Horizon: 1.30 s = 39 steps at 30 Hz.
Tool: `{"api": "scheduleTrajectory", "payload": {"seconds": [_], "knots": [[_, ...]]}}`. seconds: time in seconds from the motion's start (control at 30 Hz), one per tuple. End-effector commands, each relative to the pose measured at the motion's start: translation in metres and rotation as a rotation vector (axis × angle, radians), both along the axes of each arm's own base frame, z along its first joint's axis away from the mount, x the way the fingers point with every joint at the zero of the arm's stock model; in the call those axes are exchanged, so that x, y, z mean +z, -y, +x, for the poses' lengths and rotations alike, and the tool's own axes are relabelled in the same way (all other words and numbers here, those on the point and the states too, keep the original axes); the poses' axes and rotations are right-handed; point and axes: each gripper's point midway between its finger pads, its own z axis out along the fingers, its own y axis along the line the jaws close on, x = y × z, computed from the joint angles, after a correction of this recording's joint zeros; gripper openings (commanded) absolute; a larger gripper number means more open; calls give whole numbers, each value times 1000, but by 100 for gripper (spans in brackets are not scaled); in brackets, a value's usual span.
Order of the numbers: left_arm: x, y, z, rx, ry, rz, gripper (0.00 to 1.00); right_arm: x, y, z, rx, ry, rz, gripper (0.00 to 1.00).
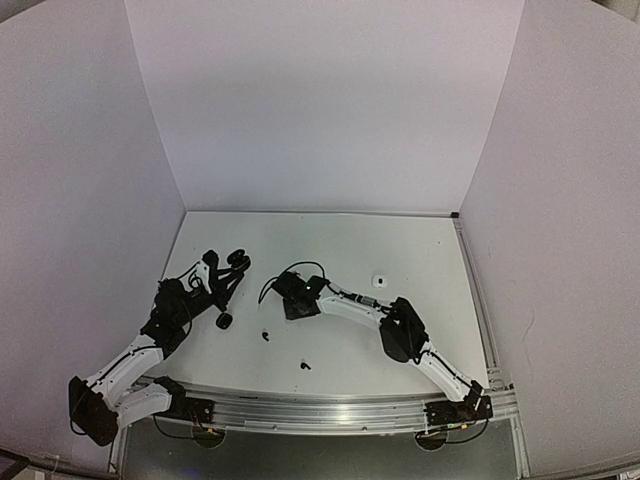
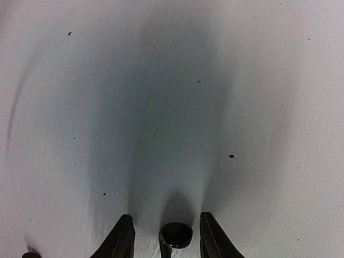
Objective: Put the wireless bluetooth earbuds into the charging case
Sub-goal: Pick up the left earbud from the center of the board.
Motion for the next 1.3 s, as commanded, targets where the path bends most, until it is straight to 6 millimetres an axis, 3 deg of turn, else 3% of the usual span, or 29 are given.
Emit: {"api": "scheduleTrajectory", "payload": {"seconds": [0.0, 0.27, 0.63, 0.83, 1.03, 1.27], "knots": [[14, 2, -1, -7, 41, -12, 0, -13, 11, -4, -6, -38, -42, 35], [16, 3, 0, -12, 42, -13, 0, -18, 17, -5, 10, -61, -54, 25], [15, 5, 0, -21, 44, -10, 0, -16, 30, -19, 189, -105, -113, 24], [16, 5, -1, -25, 46, -10, 0, -10, 40, -14, 218, -84, -160, 23], [16, 6, -2, -33, 43, -10, 0, -6, 22, -15, 273, -112, -88, 30], [15, 6, -2, -34, 44, -7, 0, -16, 21, -9, 188, -134, -66, 24]]}}
